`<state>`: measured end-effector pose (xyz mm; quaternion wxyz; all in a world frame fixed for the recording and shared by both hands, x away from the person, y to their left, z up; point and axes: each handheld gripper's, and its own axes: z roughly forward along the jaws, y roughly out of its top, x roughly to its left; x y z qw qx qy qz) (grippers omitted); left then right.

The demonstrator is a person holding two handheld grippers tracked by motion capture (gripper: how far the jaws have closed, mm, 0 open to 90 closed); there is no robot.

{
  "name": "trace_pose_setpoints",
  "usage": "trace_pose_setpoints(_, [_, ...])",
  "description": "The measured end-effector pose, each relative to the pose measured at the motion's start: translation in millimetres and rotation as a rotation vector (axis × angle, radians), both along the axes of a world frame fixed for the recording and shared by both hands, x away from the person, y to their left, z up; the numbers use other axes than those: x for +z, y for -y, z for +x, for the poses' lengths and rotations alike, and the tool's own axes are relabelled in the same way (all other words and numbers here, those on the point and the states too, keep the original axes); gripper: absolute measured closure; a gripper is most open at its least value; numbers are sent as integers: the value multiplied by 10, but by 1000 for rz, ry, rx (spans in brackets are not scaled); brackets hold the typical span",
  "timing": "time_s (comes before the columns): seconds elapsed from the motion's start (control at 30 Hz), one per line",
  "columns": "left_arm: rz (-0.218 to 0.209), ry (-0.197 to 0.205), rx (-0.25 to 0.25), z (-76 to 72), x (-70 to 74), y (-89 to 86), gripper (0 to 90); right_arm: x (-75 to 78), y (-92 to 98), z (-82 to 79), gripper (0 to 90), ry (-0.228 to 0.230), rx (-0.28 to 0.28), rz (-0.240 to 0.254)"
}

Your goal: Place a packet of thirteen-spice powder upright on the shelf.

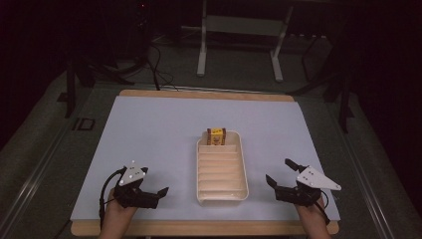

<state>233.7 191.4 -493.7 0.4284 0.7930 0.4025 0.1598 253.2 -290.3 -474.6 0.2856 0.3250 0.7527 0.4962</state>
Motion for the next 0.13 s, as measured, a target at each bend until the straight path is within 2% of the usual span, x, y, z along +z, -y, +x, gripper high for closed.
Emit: trace_pose_setpoints(0.13, [-7,1,-4,1,5,-9,23,1,-4,-2,142,0,2,0])
